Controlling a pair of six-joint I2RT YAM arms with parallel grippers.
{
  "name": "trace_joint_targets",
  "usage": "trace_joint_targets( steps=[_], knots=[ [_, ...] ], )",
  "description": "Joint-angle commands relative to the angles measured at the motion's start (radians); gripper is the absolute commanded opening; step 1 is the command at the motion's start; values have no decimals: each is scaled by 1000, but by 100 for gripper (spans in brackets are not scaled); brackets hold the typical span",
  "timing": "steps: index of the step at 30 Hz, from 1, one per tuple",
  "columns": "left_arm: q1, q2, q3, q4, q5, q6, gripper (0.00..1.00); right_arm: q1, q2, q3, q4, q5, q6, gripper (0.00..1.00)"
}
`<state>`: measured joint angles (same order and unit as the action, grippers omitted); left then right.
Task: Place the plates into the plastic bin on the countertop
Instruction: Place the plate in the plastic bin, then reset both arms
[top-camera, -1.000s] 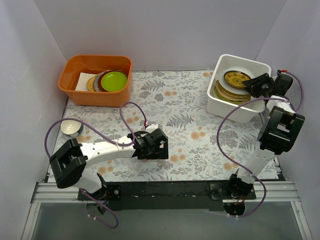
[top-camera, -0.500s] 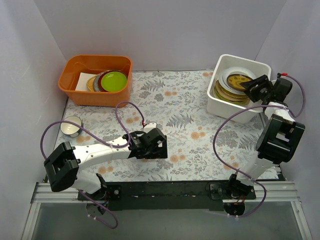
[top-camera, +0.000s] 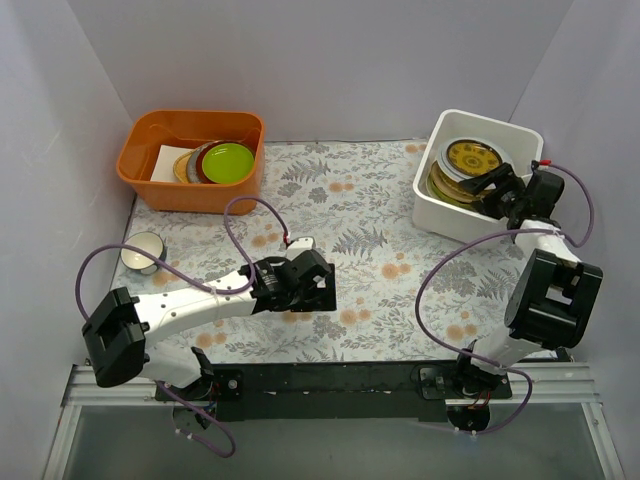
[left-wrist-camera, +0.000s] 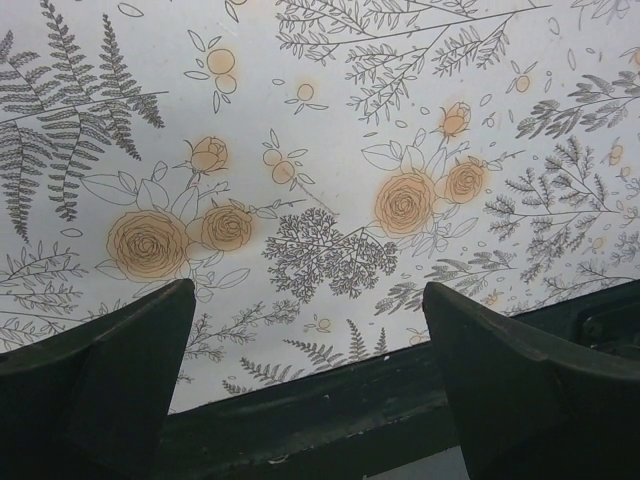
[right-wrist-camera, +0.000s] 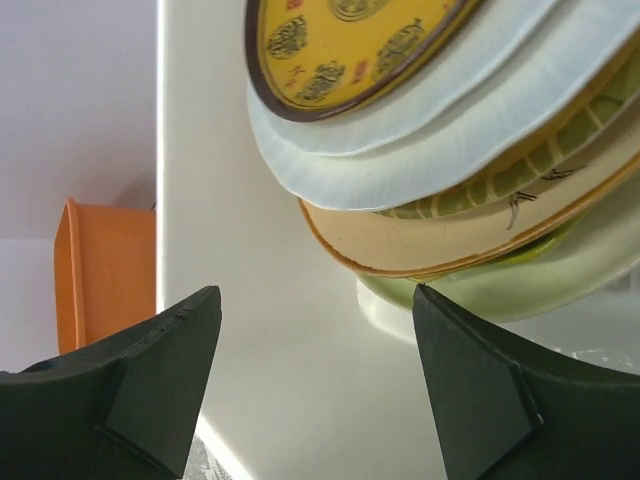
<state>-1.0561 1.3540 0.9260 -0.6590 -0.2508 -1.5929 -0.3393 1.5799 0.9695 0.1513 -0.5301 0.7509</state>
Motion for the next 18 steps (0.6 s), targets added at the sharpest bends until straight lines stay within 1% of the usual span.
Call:
trace_joint_targets(
  steps=[1, 5, 7, 8, 10, 13, 14, 15, 18],
  knots=[
    [-2, -62, 68, -48, -53, 28, 98, 36, -119, -38, -53, -30, -45, 85],
    [-1, -78, 97, -77, -61, 42, 98, 66, -230, -70, -97, -21, -73, 90],
    [2, -93, 102, -80, -55, 44, 98, 69, -276, -100, -91, -30, -70, 90],
    [4, -101, 100, -80, -50, 45, 98, 77, -315, -101, -104, -28, -74, 93],
    [16, -115, 86, -68, -29, 48, 98, 88, -346, -83, -134, -28, -99, 95],
    [42, -141, 63, -44, 1, 57, 98, 135, -389, -43, -226, -10, -154, 97],
    [50, -151, 59, -37, 21, 62, 98, 169, -411, -17, -245, 1, -168, 98],
    [56, -154, 54, -30, 31, 66, 98, 189, -420, -6, -286, 28, -186, 98],
    [80, -165, 46, -16, 64, 83, 98, 269, -468, 11, -334, 97, -232, 98]
  ],
)
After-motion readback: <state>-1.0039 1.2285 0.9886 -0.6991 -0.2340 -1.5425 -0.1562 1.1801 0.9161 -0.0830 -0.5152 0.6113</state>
